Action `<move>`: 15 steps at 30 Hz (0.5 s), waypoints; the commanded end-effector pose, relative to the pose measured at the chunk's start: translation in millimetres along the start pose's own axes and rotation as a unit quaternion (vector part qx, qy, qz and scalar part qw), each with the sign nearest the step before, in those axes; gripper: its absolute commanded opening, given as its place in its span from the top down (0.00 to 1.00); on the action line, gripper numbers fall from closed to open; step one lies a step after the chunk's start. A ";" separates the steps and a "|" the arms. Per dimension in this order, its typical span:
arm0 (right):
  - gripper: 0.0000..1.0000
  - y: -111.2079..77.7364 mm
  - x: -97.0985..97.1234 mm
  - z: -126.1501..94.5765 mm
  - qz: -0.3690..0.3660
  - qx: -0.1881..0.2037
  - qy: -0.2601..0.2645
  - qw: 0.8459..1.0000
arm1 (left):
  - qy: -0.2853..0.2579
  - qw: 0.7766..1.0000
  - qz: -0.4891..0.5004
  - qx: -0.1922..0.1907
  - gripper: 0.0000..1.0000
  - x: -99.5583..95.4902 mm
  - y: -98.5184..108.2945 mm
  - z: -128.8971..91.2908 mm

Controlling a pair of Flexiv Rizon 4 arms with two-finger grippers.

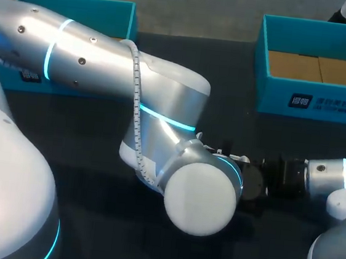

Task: Take the shoe out of the shoebox, open the shoe tongue, remove and reinsert the insole, then place the shoe into the shoebox

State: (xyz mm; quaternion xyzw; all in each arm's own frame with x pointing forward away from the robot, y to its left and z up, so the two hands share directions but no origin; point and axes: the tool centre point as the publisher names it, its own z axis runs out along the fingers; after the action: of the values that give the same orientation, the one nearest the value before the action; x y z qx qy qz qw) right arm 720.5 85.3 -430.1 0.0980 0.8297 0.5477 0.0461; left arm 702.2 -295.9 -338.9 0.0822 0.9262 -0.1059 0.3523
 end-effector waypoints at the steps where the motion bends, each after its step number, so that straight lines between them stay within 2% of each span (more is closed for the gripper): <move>1: 1.00 0.1 0.7 0.8 0.000 0.002 0.000 1.000 | -0.004 1.000 -0.006 0.015 1.00 -3.5 5.2 -12.3; 15: 1.00 0.1 0.7 0.8 0.000 0.002 0.000 1.000 | -0.005 0.997 -0.064 0.037 1.00 -10.3 -10.0 -18.0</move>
State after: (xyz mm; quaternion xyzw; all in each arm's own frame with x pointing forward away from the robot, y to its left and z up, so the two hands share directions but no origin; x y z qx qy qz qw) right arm 720.1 84.7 -430.4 0.0980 0.8298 0.5475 0.0462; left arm 695.4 -302.3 -318.8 0.0356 0.9227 -0.1599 0.3489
